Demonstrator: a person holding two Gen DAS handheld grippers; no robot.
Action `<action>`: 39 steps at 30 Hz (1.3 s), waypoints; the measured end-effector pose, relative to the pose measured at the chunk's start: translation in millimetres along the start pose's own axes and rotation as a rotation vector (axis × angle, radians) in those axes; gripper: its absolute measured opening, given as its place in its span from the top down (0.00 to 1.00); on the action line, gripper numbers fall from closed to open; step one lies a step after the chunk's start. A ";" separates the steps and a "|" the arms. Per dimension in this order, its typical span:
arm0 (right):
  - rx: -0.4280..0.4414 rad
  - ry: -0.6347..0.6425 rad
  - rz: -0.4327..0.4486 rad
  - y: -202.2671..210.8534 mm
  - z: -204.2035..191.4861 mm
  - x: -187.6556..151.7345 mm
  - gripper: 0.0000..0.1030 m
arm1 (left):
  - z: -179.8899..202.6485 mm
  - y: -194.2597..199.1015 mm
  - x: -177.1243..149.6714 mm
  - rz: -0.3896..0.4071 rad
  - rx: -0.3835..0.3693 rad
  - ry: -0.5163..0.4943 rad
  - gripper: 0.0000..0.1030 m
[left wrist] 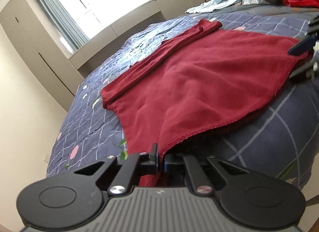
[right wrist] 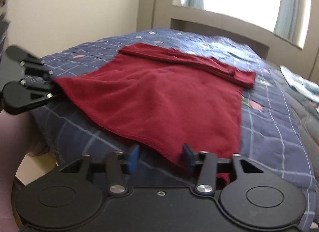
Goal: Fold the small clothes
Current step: 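Grasp the other corner with the left tool while the right tool holds its corner, then lift both held corners and fold the sweater over onto itself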
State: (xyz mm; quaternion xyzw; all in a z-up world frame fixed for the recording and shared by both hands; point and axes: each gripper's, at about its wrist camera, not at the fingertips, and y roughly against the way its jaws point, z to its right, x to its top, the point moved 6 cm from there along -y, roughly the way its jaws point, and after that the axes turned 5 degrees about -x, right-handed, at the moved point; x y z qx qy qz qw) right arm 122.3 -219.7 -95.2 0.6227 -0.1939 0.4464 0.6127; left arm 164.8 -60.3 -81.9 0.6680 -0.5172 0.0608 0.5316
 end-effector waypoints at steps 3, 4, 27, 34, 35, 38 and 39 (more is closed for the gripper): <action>0.041 0.034 0.041 -1.2 -21.1 7.8 0.34 | -3.8 3.6 6.8 0.005 -0.014 0.009 0.96; 0.048 0.051 0.046 -3.4 -27.1 11.0 0.30 | -5.2 5.0 9.0 0.009 -0.016 0.012 0.96; -0.358 0.219 0.073 -18.4 16.7 -5.3 0.75 | -25.4 4.4 7.7 -0.022 -0.068 0.132 0.96; -0.366 0.323 0.046 -8.5 41.4 -27.5 0.87 | 1.0 -10.0 -15.2 -0.082 -0.033 -0.005 0.90; -0.348 0.335 0.047 -7.1 41.6 -28.9 0.92 | 2.7 -9.6 -16.9 -0.083 -0.027 -0.021 0.90; -0.297 0.346 0.046 -2.3 43.2 -28.4 0.94 | 2.6 -5.0 -15.7 -0.079 -0.036 -0.041 0.96; -0.275 0.337 0.040 -1.1 45.3 -26.4 0.94 | -0.1 -3.1 -13.7 -0.075 -0.038 -0.037 0.96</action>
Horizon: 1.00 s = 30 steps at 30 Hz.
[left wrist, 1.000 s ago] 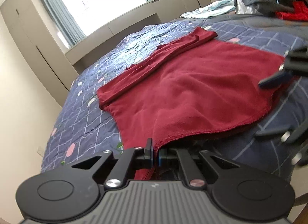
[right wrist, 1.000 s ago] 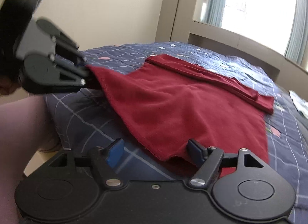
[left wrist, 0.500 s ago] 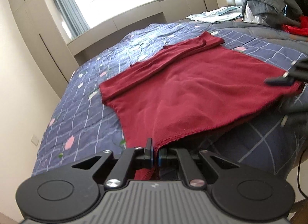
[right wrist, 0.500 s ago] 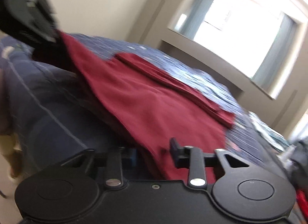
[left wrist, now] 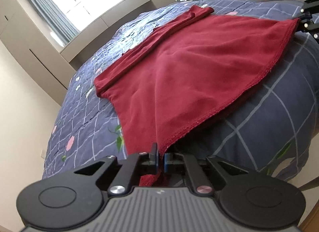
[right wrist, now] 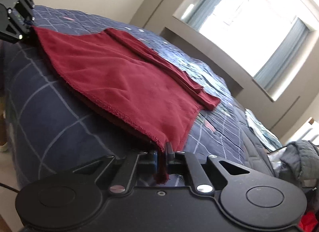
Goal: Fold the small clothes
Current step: 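Lift both held corners and fold the sweater over onto itself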
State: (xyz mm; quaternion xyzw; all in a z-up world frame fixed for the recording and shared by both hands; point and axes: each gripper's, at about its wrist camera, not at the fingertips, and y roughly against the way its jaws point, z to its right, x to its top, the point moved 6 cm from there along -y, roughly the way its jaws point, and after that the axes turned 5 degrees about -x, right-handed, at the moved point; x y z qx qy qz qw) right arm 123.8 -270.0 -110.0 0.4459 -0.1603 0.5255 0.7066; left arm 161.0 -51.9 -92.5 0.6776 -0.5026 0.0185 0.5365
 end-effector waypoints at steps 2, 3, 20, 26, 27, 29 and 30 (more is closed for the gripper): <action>0.048 -0.039 -0.007 1.4 7.9 6.2 0.94 | -7.1 5.4 5.3 0.013 0.001 0.014 0.97; 0.070 -0.060 -0.010 3.1 13.1 11.1 0.95 | -12.7 8.0 9.1 0.022 0.004 0.022 0.97; 0.138 -0.139 0.048 -85.4 145.6 155.7 0.95 | -152.8 -30.0 184.5 0.146 0.042 0.019 0.97; 0.092 -0.102 0.038 -162.6 182.2 202.9 0.95 | -192.0 -85.9 247.0 0.133 0.095 -0.034 0.97; 0.088 -0.104 0.032 -176.0 186.8 209.3 0.95 | -198.2 -99.0 258.3 0.129 0.108 -0.050 0.97; 0.077 -0.100 0.018 -206.6 196.3 222.7 0.95 | -208.2 -124.2 274.5 0.106 0.121 -0.062 0.97; 0.071 -0.093 0.013 -224.3 201.1 229.0 0.95 | -213.8 -138.9 281.5 0.090 0.121 -0.058 0.97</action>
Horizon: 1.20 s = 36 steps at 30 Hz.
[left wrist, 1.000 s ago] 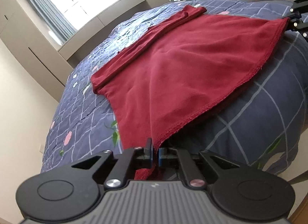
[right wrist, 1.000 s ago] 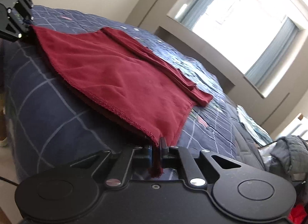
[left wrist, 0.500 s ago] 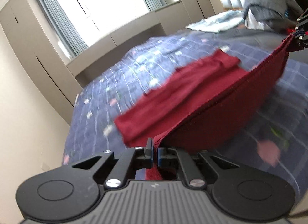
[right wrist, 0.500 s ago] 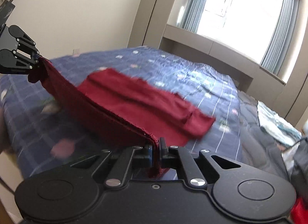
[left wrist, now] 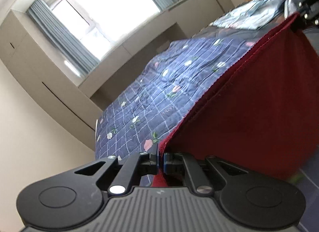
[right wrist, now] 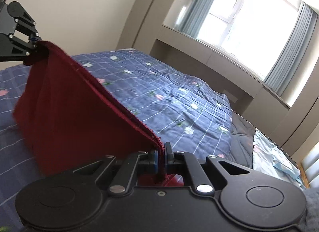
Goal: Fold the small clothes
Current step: 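Lift both held corners and fold the sweater over onto itself, then open both tools to release the folded sweater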
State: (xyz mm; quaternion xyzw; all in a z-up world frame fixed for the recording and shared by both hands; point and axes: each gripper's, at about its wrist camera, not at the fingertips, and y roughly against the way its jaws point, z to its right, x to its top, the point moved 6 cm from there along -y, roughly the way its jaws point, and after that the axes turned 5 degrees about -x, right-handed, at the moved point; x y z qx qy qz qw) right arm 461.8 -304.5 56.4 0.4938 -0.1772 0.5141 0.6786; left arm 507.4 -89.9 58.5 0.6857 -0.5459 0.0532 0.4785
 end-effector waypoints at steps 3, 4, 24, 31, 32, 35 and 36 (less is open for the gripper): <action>-0.018 0.021 -0.017 -49.5 9.9 12.7 0.95 | -11.0 -46.4 10.7 -0.045 -0.009 0.041 0.97; -0.021 0.026 -0.029 -65.7 11.1 15.1 0.95 | -14.9 -61.4 12.9 -0.056 -0.014 0.059 0.97; 0.061 -0.064 -0.303 -257.0 -15.6 -45.4 0.89 | -1.9 -250.1 -26.2 -0.320 -0.145 0.236 0.82; 0.047 -0.172 -0.301 -261.4 -0.6 -53.6 0.60 | -19.6 -254.5 -41.5 -0.324 -0.160 0.422 0.32; 0.038 -0.195 -0.303 -260.9 3.0 -55.2 0.48 | -25.1 -253.0 -44.5 -0.315 -0.154 0.461 0.22; -0.023 -0.236 -0.289 -256.8 14.8 -59.7 0.23 | -42.7 -246.7 -56.3 -0.305 -0.144 0.600 0.10; -0.037 -0.248 -0.285 -254.7 18.1 -61.3 0.21 | -48.2 -244.9 -60.3 -0.307 -0.142 0.641 0.05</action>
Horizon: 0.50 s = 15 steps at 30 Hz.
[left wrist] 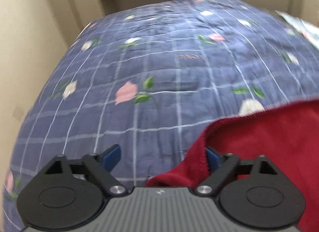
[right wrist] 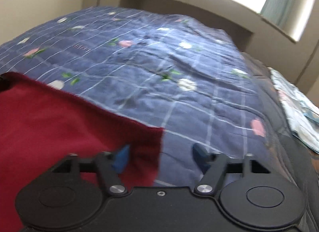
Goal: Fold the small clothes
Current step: 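Open both tools to release the folded sweater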
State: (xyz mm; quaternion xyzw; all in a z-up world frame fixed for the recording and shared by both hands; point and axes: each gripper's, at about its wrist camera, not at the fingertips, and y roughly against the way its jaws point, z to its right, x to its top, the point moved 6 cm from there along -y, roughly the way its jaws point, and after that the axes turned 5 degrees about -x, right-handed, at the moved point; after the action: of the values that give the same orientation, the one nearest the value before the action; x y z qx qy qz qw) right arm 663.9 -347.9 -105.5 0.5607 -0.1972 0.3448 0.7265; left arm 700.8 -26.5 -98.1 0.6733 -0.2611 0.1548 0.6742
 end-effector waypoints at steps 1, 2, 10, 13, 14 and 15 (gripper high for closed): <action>-0.010 -0.015 0.003 1.5 3.4 -1.4 0.18 | -7.4 2.2 -1.8 0.002 0.004 0.043 0.03; -0.025 -0.036 0.010 5.0 7.0 -3.6 0.14 | -13.8 4.8 -4.8 0.008 0.012 0.078 0.03; -0.063 -0.041 0.018 26.7 12.2 -26.8 0.04 | -36.5 15.8 -15.3 0.047 0.029 0.121 0.00; -0.066 -0.034 0.008 26.4 10.9 -32.3 0.04 | -40.0 19.4 -6.7 0.066 -0.032 0.213 0.00; -0.061 -0.040 0.007 25.7 10.6 -32.5 0.04 | -40.4 20.0 -3.2 0.069 -0.050 0.241 0.00; -0.058 -0.046 0.008 25.0 9.9 -32.4 0.04 | -41.3 21.5 1.2 0.076 -0.065 0.270 0.01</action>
State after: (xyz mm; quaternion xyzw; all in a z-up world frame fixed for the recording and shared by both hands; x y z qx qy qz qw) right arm 624.6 -363.0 -107.5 0.5465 -0.2260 0.3288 0.7363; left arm 695.7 15.1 -77.8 0.6137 -0.1984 0.2610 0.7183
